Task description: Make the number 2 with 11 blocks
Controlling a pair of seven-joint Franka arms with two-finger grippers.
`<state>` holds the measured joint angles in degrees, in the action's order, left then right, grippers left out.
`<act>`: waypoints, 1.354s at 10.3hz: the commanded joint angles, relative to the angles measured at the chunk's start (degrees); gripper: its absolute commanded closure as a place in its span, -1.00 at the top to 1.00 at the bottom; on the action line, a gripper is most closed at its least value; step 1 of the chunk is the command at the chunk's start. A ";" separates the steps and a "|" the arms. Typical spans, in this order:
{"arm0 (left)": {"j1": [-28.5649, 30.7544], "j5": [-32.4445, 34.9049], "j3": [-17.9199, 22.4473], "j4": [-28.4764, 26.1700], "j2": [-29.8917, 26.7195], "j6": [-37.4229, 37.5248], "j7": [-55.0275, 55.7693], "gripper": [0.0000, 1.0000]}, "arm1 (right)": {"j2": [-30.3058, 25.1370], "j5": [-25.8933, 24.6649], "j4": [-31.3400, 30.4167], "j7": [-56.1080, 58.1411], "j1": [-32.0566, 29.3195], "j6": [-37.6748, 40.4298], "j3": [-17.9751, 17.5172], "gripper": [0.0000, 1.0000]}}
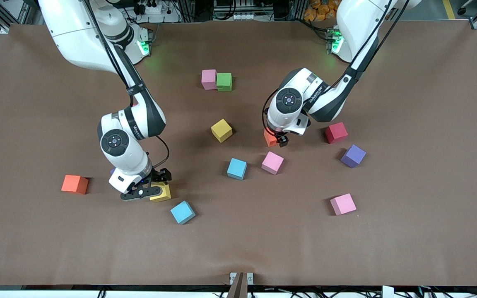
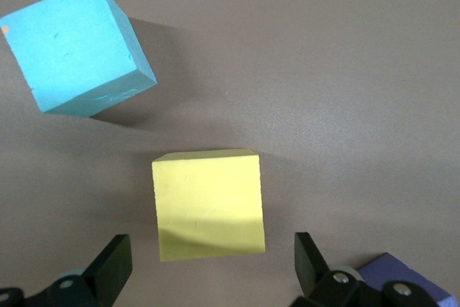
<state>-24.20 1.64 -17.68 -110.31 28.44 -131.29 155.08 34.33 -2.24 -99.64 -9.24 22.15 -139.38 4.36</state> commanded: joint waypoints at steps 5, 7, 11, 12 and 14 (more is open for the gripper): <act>-0.05 3.64 -0.16 -1.48 2.23 -2.48 4.71 1.00 | 3.99 5.41 4.98 4.30 -0.97 0.78 -0.93 1.00; -0.23 3.90 -0.16 -1.92 2.50 -2.48 4.71 1.00 | 3.81 5.32 4.89 4.94 -1.06 0.78 -0.84 1.00; -0.32 3.90 -0.16 -2.54 2.85 -2.48 5.23 -0.60 | 3.28 5.41 4.54 6.43 -1.59 0.87 -0.84 1.00; -0.41 4.51 -0.25 -2.54 2.85 -2.48 5.23 -1.00 | 3.55 5.50 4.54 6.43 -1.85 0.87 -0.76 1.00; -0.85 5.04 -0.34 -2.54 3.03 -2.57 5.23 -1.00 | 3.81 6.02 4.80 6.08 -1.85 0.78 -0.49 1.00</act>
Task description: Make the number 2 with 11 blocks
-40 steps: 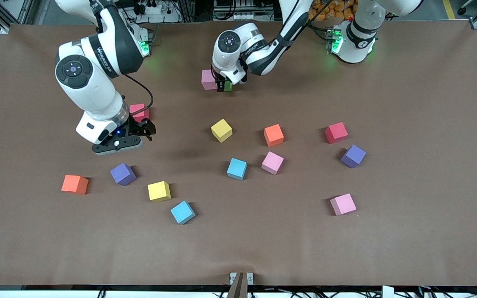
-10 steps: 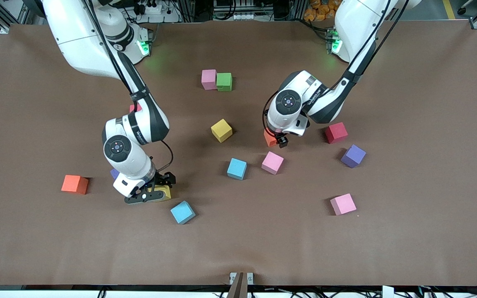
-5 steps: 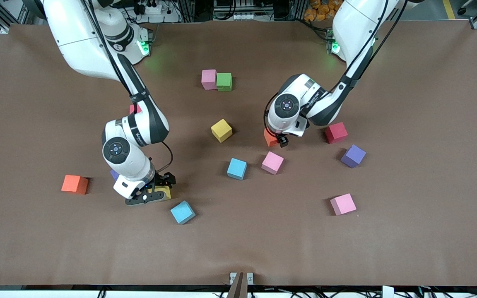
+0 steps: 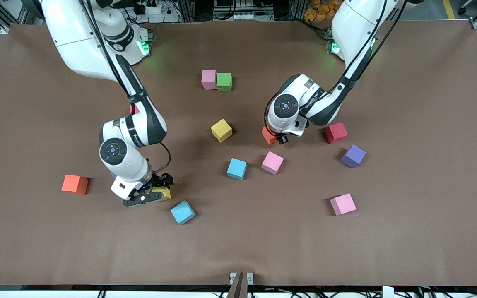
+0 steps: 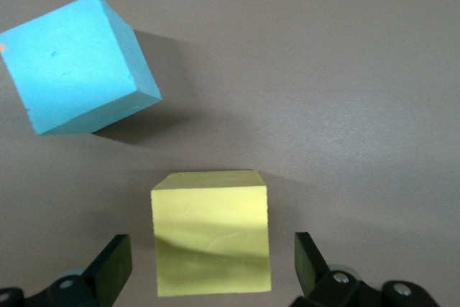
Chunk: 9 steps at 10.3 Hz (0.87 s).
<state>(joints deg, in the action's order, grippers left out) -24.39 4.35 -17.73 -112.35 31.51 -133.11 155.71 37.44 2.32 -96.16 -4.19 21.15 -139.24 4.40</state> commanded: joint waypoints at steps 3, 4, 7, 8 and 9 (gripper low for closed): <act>-0.92 4.08 -2.56 -0.94 -1.96 -0.84 3.47 -1.00 | 1.41 5.15 1.41 1.29 -0.67 0.55 -0.44 1.00; -0.84 4.79 -4.92 -2.16 -3.45 -0.84 2.33 -1.00 | 1.76 5.07 1.50 1.29 -0.50 0.46 -0.44 1.00; -0.83 4.88 -13.71 -5.68 -6.28 0.04 -0.50 -1.00 | 2.29 4.98 1.59 1.38 -0.50 0.38 -0.35 1.00; -1.10 4.88 -15.56 -5.69 -5.85 1.61 -0.15 -1.00 | 2.81 4.98 1.67 1.38 -0.32 0.29 0.08 1.00; -2.58 4.80 -16.37 -5.86 -5.49 2.23 0.38 -1.00 | 3.51 4.98 2.28 1.38 -0.06 0.29 0.52 1.00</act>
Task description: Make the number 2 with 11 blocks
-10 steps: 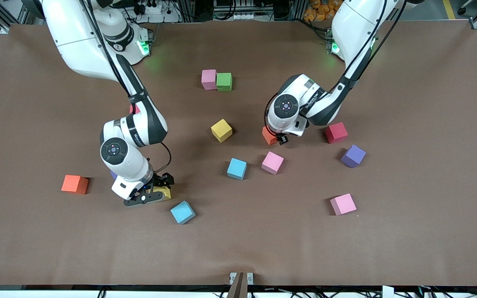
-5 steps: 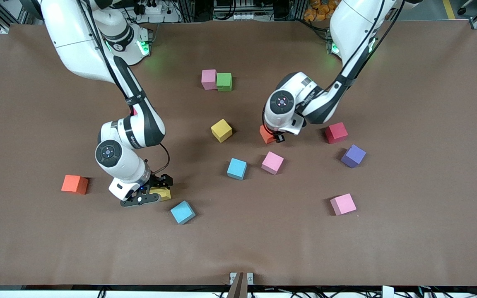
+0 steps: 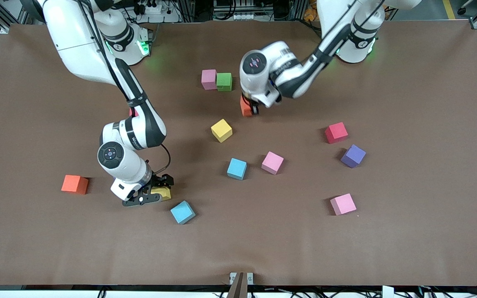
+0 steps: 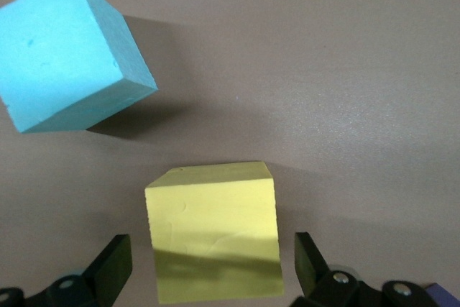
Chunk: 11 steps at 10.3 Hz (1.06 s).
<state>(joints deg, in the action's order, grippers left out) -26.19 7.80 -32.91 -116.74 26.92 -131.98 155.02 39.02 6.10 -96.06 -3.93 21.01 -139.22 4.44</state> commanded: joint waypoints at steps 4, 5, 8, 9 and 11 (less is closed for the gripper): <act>-6.32 1.34 -1.28 -1.30 1.20 3.22 4.59 -1.00 | 3.78 1.19 4.74 1.12 0.70 0.26 1.44 0.88; -7.81 1.34 -1.19 -1.04 1.73 3.22 4.59 -1.00 | 4.13 1.28 4.83 1.03 0.79 0.26 1.45 0.80; -8.87 2.04 -1.19 1.50 4.35 2.95 4.50 -1.00 | 4.22 1.28 5.01 0.77 1.06 0.26 1.45 0.23; -8.96 2.39 -1.11 2.47 5.33 2.95 4.50 -1.00 | 4.22 1.28 5.01 0.68 1.06 0.26 1.45 -0.09; -8.96 3.97 -1.10 2.74 5.60 2.51 4.59 -1.00 | 3.61 1.28 4.75 0.68 0.97 0.26 1.45 -0.34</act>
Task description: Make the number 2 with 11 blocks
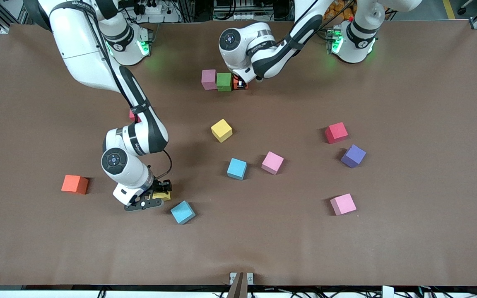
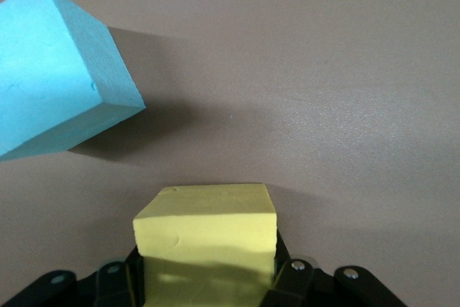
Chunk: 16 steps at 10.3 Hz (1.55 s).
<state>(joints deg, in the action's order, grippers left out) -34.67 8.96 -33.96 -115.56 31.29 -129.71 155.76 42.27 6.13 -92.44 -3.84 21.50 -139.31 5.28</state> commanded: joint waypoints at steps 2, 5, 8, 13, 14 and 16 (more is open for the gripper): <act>-0.49 3.34 0.03 1.91 1.75 -0.20 3.85 -1.00 | -2.35 1.69 -0.98 0.33 0.03 0.44 0.61 -0.34; -0.58 4.05 0.03 2.88 3.25 -0.20 3.85 -1.00 | -8.76 1.61 -7.74 0.33 -0.58 0.61 0.52 -0.33; -0.58 4.14 0.03 3.14 3.34 -0.20 3.85 -1.00 | -14.12 1.69 -13.62 0.33 0.91 0.61 0.61 -0.31; -1.28 6.16 0.12 3.15 3.60 -0.11 3.76 1.00 | -22.56 1.69 -22.25 0.33 2.22 1.23 0.61 -0.31; -1.54 6.16 0.12 3.14 3.43 0.15 3.76 1.00 | -23.97 1.69 -23.74 0.33 2.49 1.14 0.61 -0.31; -0.94 6.16 0.12 3.14 2.21 0.94 3.50 1.00 | -28.44 1.78 -27.86 0.15 3.54 1.32 0.61 -0.31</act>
<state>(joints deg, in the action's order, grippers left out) -35.57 12.95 -33.87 -113.03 34.37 -129.98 155.76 19.34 6.78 -114.93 -3.88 24.37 -137.99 5.83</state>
